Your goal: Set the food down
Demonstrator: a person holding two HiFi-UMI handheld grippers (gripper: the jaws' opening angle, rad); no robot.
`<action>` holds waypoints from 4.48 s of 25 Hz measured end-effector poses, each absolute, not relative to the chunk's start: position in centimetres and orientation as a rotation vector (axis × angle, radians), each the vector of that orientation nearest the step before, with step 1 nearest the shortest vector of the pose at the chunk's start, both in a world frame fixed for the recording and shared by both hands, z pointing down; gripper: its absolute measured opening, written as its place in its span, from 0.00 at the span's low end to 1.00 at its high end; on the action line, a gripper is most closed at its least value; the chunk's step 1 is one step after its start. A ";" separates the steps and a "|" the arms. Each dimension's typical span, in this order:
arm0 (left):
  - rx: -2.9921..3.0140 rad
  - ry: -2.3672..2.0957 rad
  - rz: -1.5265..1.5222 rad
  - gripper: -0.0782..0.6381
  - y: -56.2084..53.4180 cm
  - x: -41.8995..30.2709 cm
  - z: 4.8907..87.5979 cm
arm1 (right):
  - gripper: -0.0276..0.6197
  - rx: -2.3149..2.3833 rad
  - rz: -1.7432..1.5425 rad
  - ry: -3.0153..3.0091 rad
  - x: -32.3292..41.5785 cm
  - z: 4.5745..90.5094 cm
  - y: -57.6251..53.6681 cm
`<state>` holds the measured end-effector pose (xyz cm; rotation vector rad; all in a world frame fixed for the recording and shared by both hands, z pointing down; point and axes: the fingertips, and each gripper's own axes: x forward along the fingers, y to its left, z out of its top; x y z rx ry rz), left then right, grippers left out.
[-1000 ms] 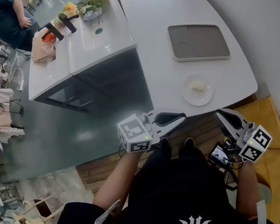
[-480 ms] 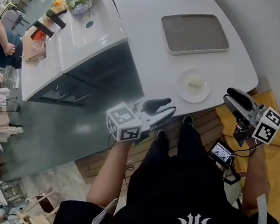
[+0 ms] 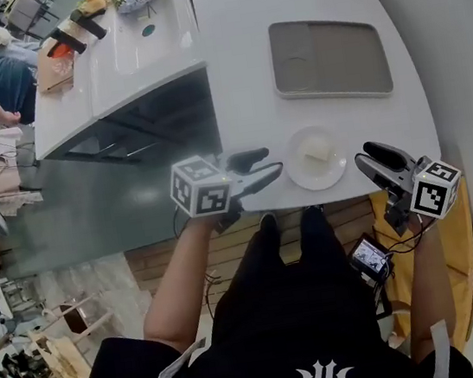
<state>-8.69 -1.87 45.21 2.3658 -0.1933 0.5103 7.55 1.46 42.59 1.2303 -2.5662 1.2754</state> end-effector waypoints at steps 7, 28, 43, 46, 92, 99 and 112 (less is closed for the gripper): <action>2.305 -0.283 0.655 0.36 -3.9 -7.1 48.5 | 0.32 1.126 1.392 -2.474 8.6 46.3 -1.1; 2.220 -0.328 0.756 0.36 -2.6 -5.8 51.9 | 0.32 1.010 1.502 -2.277 8.0 52.0 -1.5; 2.170 -0.332 0.869 0.36 -1.7 -5.7 54.5 | 0.33 0.877 1.595 -2.154 6.1 54.8 -0.6; 2.146 -0.323 0.863 0.36 -1.7 -5.2 54.6 | 0.33 0.860 1.611 -2.143 5.6 54.8 -0.6; 2.316 -0.365 0.955 0.18 -10.1 2.3 47.5 | 0.10 1.095 1.635 -2.169 14.7 47.8 -8.7; 2.342 -0.401 0.953 0.18 -14.2 6.9 46.6 | 0.10 1.119 1.594 -2.190 19.3 46.9 -12.9; 2.374 -0.448 1.010 0.18 -18.2 11.0 48.2 | 0.10 1.184 1.556 -2.178 23.4 47.8 -16.5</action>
